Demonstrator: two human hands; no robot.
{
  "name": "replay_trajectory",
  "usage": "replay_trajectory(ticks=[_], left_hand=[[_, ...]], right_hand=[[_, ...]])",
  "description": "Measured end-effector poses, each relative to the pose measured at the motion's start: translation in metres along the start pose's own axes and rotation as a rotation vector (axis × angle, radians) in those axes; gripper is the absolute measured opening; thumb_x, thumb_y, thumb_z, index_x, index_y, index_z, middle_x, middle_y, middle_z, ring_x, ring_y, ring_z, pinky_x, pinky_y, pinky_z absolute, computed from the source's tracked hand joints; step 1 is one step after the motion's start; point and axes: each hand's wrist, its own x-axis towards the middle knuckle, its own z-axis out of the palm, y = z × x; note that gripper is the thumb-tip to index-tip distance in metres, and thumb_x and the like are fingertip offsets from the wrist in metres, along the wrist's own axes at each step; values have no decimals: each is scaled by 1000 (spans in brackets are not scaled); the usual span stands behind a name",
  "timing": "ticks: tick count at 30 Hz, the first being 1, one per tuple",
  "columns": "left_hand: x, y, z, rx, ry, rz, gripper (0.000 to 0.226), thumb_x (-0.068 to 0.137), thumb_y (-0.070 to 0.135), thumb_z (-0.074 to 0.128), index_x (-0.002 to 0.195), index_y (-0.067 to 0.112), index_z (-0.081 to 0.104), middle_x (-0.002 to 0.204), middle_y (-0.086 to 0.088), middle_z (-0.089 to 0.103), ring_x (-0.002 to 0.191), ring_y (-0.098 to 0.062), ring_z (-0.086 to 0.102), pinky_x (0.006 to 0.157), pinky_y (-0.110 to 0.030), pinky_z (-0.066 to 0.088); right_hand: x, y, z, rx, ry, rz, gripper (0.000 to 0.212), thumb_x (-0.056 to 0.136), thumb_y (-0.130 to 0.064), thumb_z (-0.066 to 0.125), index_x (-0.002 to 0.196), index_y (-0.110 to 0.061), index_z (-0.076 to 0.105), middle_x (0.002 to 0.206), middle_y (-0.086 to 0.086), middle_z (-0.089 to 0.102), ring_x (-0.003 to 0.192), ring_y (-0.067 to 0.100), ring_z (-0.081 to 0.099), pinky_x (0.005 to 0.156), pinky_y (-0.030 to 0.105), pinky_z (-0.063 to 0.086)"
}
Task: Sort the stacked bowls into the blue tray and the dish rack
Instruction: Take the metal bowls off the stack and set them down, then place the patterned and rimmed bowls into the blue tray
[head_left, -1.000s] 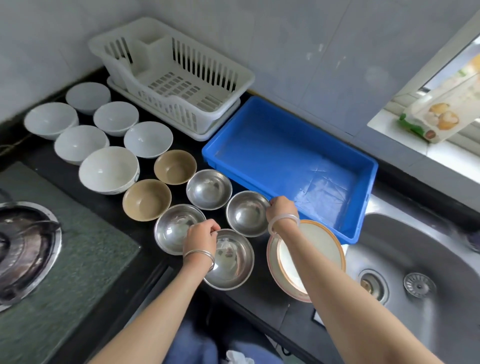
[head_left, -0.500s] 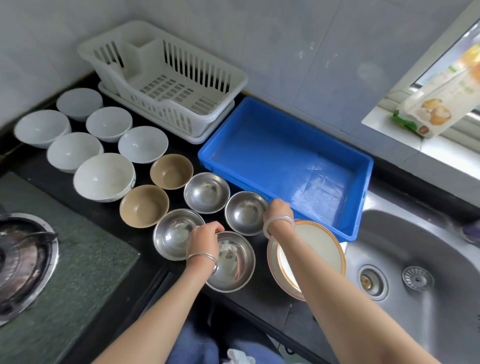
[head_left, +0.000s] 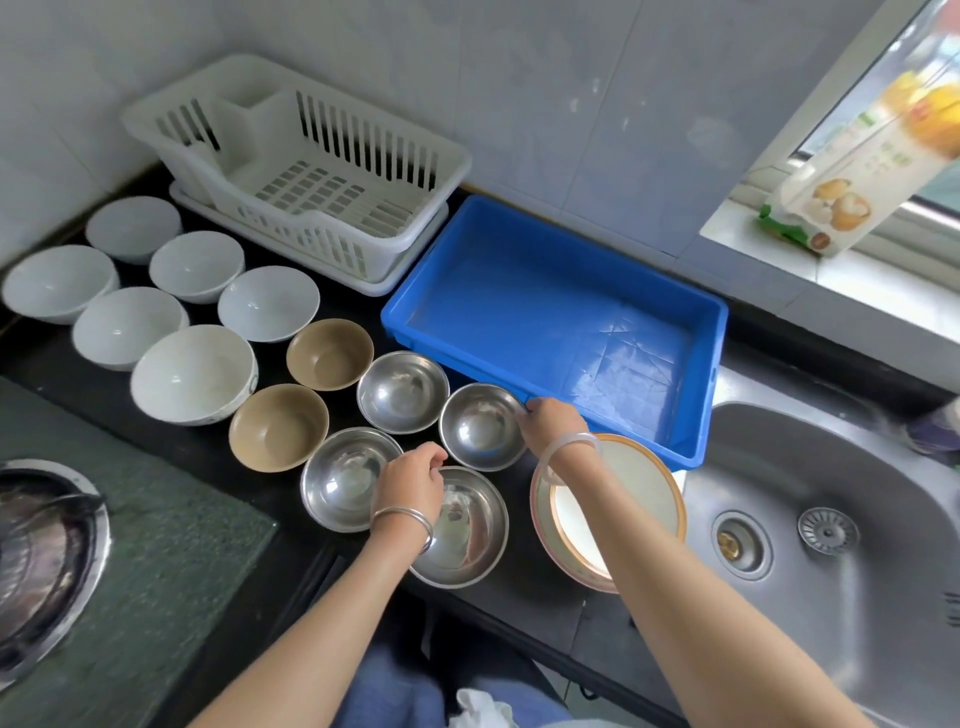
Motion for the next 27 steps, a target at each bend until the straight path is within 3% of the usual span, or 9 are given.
replay_trajectory(ticks=[3,8,11,15,20,24,27], left_hand=[[1,12,-2,-14,-1,41,26,91,9,44,108,16,62,111,-2,66,100,-22,61,83,-39,53],[0,48,14,-62,-80,131,29,92,20,47,118,16,59,119,-4,64,107,-20,60,89,-32,48],[-6,74,33,-108,-203,164,34,93,25,49,124,15,56,122,-5,64,110,-20,60,92,-30,46],[-15,89,56,-47,-307,217,30,92,24,50,118,12,59,112,-5,66,102,-22,59,81,-25,41],[-15,88,62,2,-284,236,25,89,11,48,111,12,60,106,-10,63,93,-26,57,77,-29,43],[-11,91,62,15,-248,241,40,87,3,40,120,16,58,109,-10,64,94,-30,58,78,-35,49],[-11,93,61,52,-217,258,50,84,0,38,124,23,56,98,-11,67,86,-32,58,76,-38,51]], right_hand=[[-14,20,-11,104,199,-44,27,94,-23,39,98,-10,62,96,16,66,86,36,59,65,30,39],[-47,88,-26,204,494,39,31,93,-19,47,121,-14,57,123,10,63,111,31,56,87,34,43],[-66,129,-18,254,447,213,35,92,-17,48,126,-12,54,125,15,60,114,35,53,89,37,41],[-84,154,2,415,371,321,28,93,-20,49,118,-11,59,113,16,67,104,36,58,72,31,37],[-91,152,16,510,414,398,22,94,-18,45,105,-9,61,102,17,68,95,36,59,65,28,30],[-100,141,26,517,411,443,22,95,-23,43,104,-10,59,100,17,67,91,36,58,66,30,32],[-107,135,29,475,443,488,22,94,-23,44,100,-9,61,97,16,68,87,35,58,64,30,33]])
